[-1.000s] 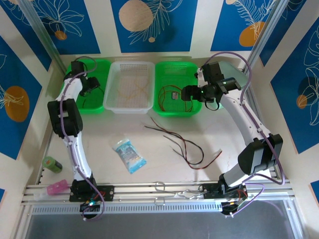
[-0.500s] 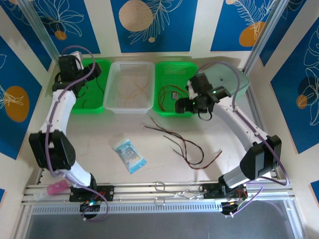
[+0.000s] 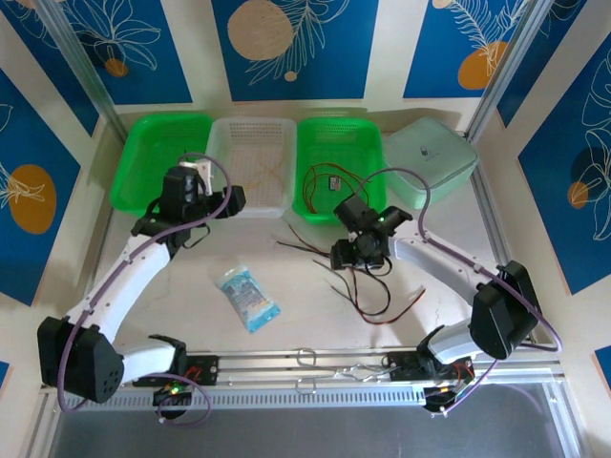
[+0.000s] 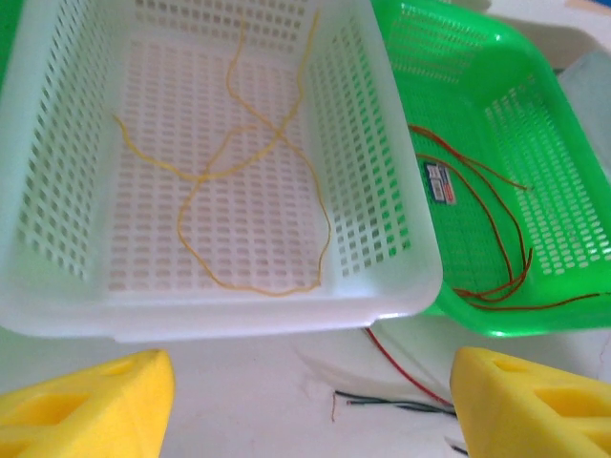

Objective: Untangle the cables

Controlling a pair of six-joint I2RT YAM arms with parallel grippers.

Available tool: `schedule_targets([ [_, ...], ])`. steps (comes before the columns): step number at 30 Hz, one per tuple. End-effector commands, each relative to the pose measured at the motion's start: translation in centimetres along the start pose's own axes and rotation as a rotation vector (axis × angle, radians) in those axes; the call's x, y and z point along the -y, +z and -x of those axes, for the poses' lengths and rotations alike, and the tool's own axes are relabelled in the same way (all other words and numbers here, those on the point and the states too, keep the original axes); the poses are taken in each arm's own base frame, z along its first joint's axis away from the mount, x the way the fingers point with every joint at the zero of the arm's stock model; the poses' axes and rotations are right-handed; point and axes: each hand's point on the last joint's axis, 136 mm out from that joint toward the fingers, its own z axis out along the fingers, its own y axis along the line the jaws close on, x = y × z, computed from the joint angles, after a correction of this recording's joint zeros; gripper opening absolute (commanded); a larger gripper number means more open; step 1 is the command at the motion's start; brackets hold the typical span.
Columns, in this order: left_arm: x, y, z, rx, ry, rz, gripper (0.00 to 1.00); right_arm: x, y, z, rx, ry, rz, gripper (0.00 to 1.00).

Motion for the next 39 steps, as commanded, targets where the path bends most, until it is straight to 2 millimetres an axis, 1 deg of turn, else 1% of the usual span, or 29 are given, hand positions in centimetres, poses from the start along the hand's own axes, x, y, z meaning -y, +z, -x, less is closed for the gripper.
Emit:
schedule_targets([
  [1, 0.7, -0.1, -0.8, 0.013, -0.021, -0.002, 0.75, 0.5, 1.9, -0.8, -0.029, 0.06, -0.026, 0.54],
  [5, 1.6, 0.5, -2.5, -0.014, -0.052, -0.032, 0.75, 0.8, 3.7, -0.3, -0.03, 0.077, -0.014, 0.43],
  [8, 2.0, 0.6, -3.2, -0.034, -0.05, -0.039, 0.74, 1.6, 4.9, -0.3, -0.058, 0.075, -0.057, 0.38],
  [14, 1.8, 0.1, -3.5, -0.034, -0.041, -0.023, 0.74, 2.6, 6.7, -0.8, -0.09, 0.084, -0.086, 0.37],
  [16, 1.9, 0.1, -3.5, -0.034, -0.043, -0.026, 0.74, 3.1, 7.0, -0.8, -0.088, 0.099, -0.093, 0.36],
  [19, 2.3, 0.1, -3.3, -0.036, -0.05, -0.042, 0.74, 3.3, 7.5, -0.7, -0.087, 0.102, -0.088, 0.31],
  [24, 2.8, 0.2, -2.9, -0.036, -0.046, -0.052, 0.74, 3.6, 8.3, -1.2, -0.108, 0.092, -0.099, 0.23],
  [25, 2.9, 0.2, -2.9, -0.037, -0.046, -0.053, 0.74, 3.6, 8.4, -1.3, -0.111, 0.086, -0.098, 0.2],
  [26, 3.0, 0.2, -2.8, -0.034, -0.048, -0.056, 0.74, 3.7, 8.4, -1.4, -0.114, 0.08, -0.101, 0.15],
  [28, 3.3, 0.2, -2.6, -0.032, -0.054, -0.061, 0.74, 3.8, 8.2, -1.3, -0.108, 0.062, -0.112, 0.08],
  [30, 3.6, 0.0, -2.2, -0.028, -0.055, -0.071, 0.74, 3.6, 7.5, -0.9, -0.089, 0.039, -0.111, 0.01],
  [35, 4.5, -0.5, -1.0, -0.008, -0.055, -0.093, 0.74, 2.6, 4.4, 0.7, 0.008, -0.043, -0.077, 0.0],
  [39, 5.4, -1.0, -0.1, 0.003, -0.057, -0.116, 0.74, 2.0, 1.0, 2.2, 0.121, -0.072, -0.05, 0.0],
])
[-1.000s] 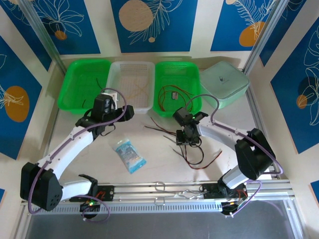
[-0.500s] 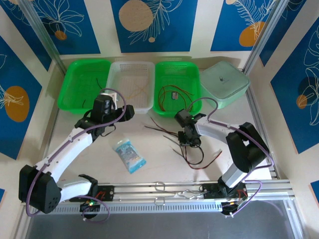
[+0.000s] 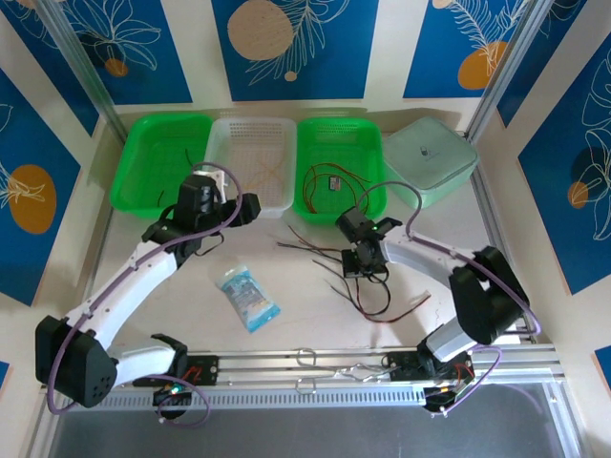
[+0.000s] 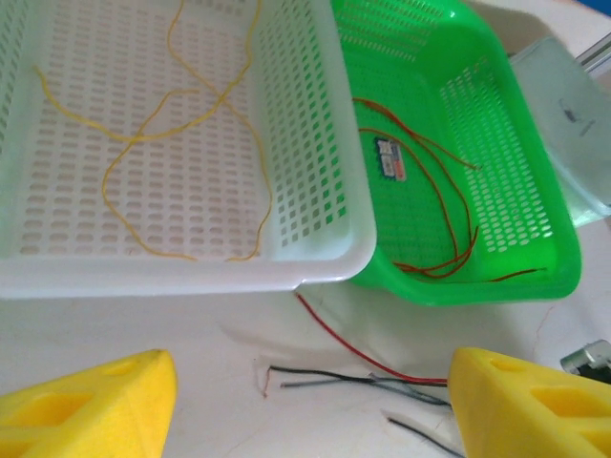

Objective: Untangle the cables

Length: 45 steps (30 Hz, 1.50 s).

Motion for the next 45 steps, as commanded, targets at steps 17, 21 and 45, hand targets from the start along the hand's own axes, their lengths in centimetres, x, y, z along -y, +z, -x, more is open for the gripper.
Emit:
schedule_targets([
  [17, 8.6, -3.9, 5.9, 0.082, -0.054, -0.292, 0.77, -3.7, -17.4, 6.2, 0.566, -0.137, 0.234, 0.0],
  [21, 9.7, -3.9, 6.3, 0.075, -0.09, -0.347, 0.77, -4.1, -19.9, 7.2, 0.638, -0.13, 0.266, 0.0],
  [45, 12.4, 1.6, 7.3, 0.035, -0.51, -0.603, 0.77, -5.8, -27.6, 10.3, 0.912, -0.092, 0.423, 0.0],
])
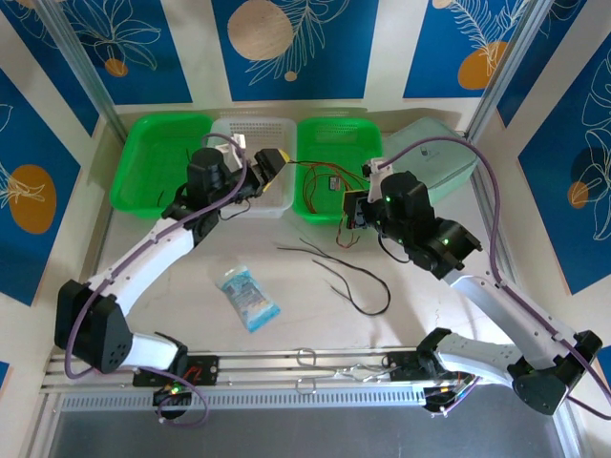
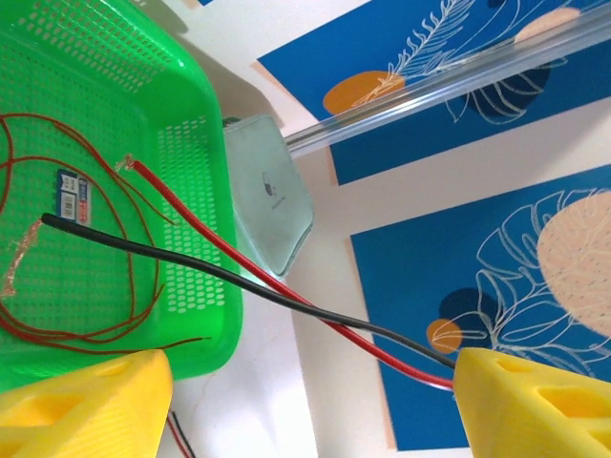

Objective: Untangle the cables

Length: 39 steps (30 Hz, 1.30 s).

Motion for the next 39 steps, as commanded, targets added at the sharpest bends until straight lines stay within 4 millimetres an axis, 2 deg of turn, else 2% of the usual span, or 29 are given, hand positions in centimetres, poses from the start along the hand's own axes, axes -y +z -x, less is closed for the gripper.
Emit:
schedule_targets([
  [1, 1.1, 0.7, 0.4, 0.029, -0.057, -0.088, 0.77, -0.9, -1.5, 2.7, 0.093, 0.001, 0.035, 0.0],
  [7, -0.4, 2.1, 1.4, 0.095, -0.147, -0.129, 0.75, -1.1, -1.8, 2.6, 0.095, 0.005, 0.047, 0.0],
  [11, -0.2, 3.1, 2.4, 0.132, -0.188, -0.178, 0.71, -1.1, -2.0, 2.5, 0.093, 0.009, 0.049, 0.0],
  [14, -0.3, 3.8, 2.7, 0.141, -0.208, -0.2, 0.66, -0.9, -2.1, 2.4, 0.092, 0.011, 0.047, 0.0],
  [18, -0.5, 4.1, 3.2, 0.163, -0.212, -0.21, 0.54, -0.7, -2.2, 2.0, 0.088, 0.016, 0.044, 0.0],
  [29, 0.2, 5.3, 3.5, 0.151, -0.237, -0.257, 0.56, -0.9, -1.8, 0.8, 0.061, 0.023, 0.075, 0.0],
  [36, 0.6, 5.8, 3.9, 0.157, -0.253, -0.301, 0.47, -0.2, -1.4, -0.8, 0.045, 0.062, 0.087, 0.0],
  [39, 0.9, 5.9, 4.0, 0.155, -0.249, -0.312, 0.47, -0.3, -1.3, -1.3, 0.031, 0.062, 0.099, 0.0],
])
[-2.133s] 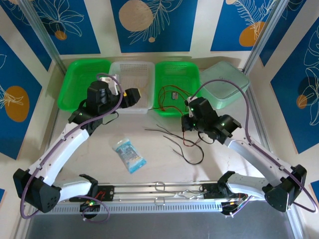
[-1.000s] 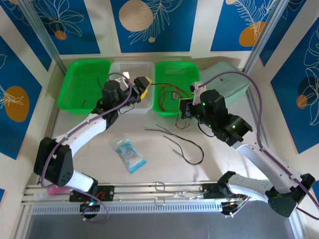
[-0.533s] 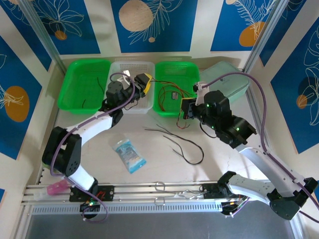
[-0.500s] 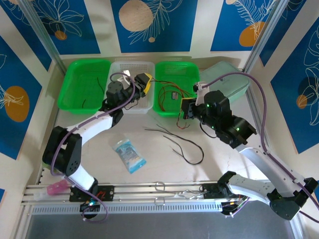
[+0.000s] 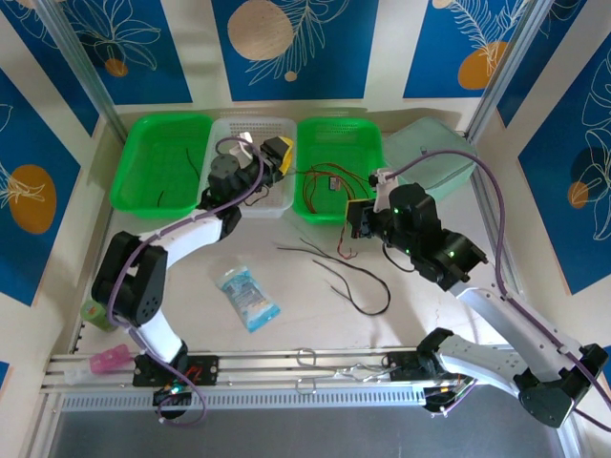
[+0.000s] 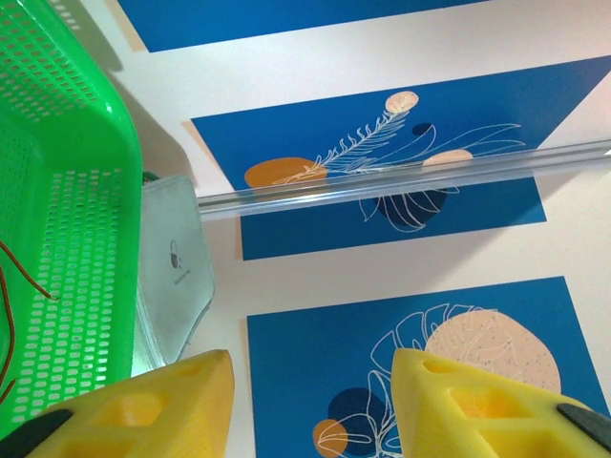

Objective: Untangle the cables

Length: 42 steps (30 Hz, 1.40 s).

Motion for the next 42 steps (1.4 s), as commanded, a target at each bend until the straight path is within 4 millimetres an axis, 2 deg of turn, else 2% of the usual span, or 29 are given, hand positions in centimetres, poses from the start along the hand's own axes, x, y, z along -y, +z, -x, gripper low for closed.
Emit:
schedule_targets([
  [1, 3.2, 0.7, -0.1, -0.009, 0.021, -0.099, 0.47, -0.9, -0.5, 0.6, 0.031, 0.022, 0.06, 0.0],
  [8, 3.5, 0.1, -0.5, -0.016, 0.052, -0.08, 0.56, 0.3, -0.3, 1.1, 0.05, 0.04, -0.003, 0.0],
  [15, 5.0, -1.1, -0.6, -0.015, 0.143, -0.033, 0.64, 1.1, 0.9, 1.9, 0.061, 0.032, -0.036, 0.0],
  [18, 5.3, -1.4, -0.8, -0.02, 0.135, -0.03, 0.66, 0.9, 1.2, 3.1, 0.088, 0.03, -0.03, 0.0],
  [23, 4.6, -1.3, -1.1, -0.019, 0.026, -0.08, 0.67, 0.6, 1.3, 5.1, 0.147, 0.036, -0.002, 0.0],
  [31, 3.8, -0.1, -3.2, -0.059, -0.015, -0.095, 0.69, -0.6, 0.9, 7.2, 0.19, 0.048, 0.055, 0.0],
  [37, 3.5, 1.2, -2.0, -0.044, -0.036, -0.12, 0.69, -1.2, -0.1, 7.5, 0.207, 0.062, 0.084, 0.0],
  [42, 4.3, 2.2, -0.3, -0.011, -0.026, -0.141, 0.69, -1.2, -0.7, 6.9, 0.202, 0.077, 0.1, 0.0],
])
